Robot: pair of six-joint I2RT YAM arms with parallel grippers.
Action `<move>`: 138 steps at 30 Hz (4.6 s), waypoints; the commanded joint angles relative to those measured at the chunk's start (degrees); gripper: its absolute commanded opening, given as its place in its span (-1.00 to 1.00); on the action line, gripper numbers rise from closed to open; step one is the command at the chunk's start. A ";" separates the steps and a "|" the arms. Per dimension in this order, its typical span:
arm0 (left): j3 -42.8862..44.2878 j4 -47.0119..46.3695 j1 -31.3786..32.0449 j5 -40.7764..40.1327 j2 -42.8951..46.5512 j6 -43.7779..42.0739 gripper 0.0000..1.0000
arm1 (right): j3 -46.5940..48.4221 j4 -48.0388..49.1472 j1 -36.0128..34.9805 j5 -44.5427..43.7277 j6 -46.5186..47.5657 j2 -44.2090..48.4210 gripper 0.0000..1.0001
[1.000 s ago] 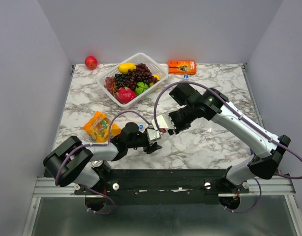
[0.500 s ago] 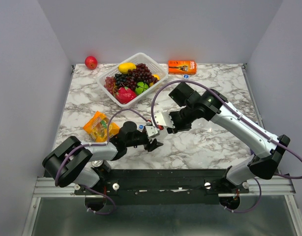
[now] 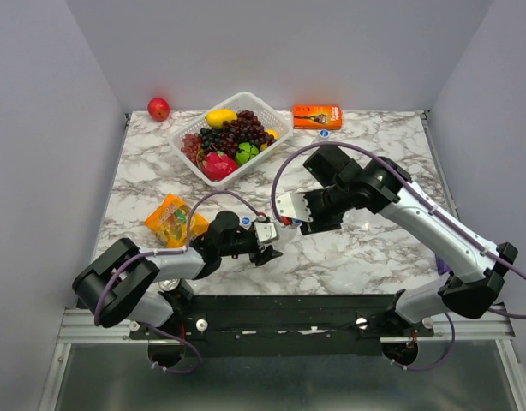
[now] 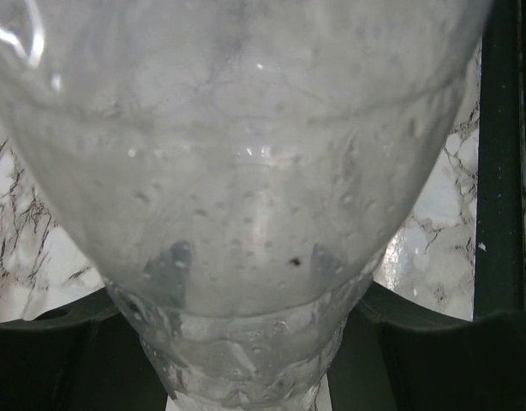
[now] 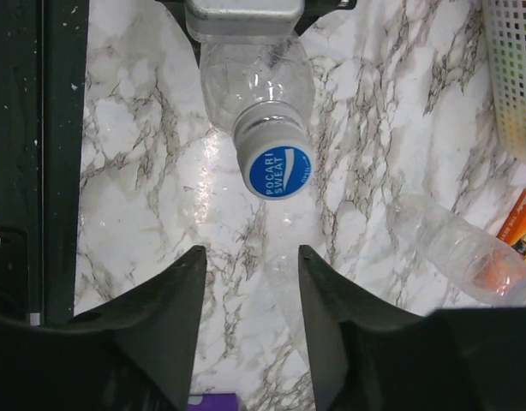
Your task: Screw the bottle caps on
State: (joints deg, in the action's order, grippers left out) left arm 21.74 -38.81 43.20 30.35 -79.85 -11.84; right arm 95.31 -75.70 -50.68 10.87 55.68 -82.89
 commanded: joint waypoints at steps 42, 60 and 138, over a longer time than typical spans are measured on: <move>2.87 -0.39 -3.47 0.68 2.16 0.93 -1.00 | -3.29 3.63 1.72 10.31 3.39 -3.33 -0.24; 2.61 -1.45 -4.44 -8.29 4.97 2.35 -1.00 | 6.47 -0.06 9.45 21.12 -23.50 -16.77 -0.34; 7.71 1.90 -2.77 -8.45 12.44 -5.12 -1.00 | 0.40 5.04 8.83 25.59 -10.14 -6.22 -0.42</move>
State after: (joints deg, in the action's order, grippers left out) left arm 28.21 -21.45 38.94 29.50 -70.67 -18.20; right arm 95.66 -65.17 -42.85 30.26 54.19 -84.97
